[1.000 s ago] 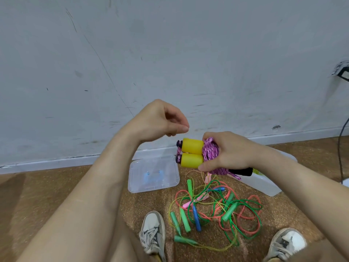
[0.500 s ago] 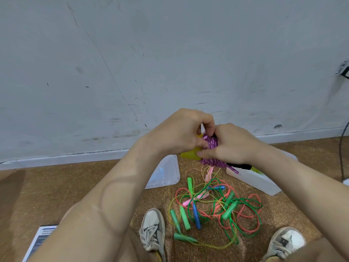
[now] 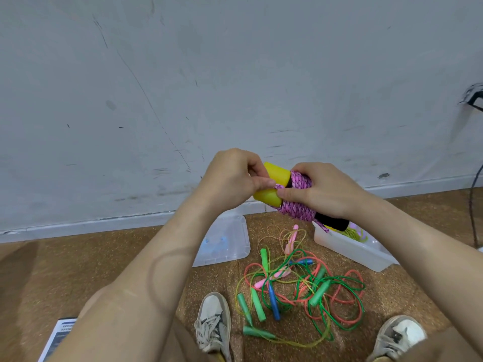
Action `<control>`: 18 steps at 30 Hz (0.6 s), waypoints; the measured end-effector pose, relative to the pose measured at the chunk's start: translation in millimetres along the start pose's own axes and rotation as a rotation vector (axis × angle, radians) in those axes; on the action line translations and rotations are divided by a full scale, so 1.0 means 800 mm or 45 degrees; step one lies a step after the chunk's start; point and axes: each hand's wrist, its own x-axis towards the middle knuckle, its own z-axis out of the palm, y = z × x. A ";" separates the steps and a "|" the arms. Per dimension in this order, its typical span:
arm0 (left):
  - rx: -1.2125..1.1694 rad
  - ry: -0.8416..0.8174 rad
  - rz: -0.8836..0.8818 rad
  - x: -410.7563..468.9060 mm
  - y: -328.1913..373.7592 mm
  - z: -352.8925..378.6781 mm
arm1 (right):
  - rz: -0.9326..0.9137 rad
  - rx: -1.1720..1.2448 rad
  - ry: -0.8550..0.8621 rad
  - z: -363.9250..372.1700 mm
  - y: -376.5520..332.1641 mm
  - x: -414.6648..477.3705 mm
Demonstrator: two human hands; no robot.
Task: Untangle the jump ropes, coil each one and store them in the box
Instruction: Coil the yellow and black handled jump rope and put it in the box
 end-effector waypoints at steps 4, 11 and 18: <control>-0.287 0.062 -0.199 0.001 -0.008 0.009 | -0.057 -0.071 0.129 -0.001 -0.003 -0.002; -0.825 -0.181 -0.474 0.001 -0.014 -0.006 | -0.144 -0.161 0.164 -0.003 -0.008 -0.009; -0.453 -0.047 -0.445 0.004 -0.002 0.011 | -0.164 -0.182 0.062 0.006 -0.010 -0.008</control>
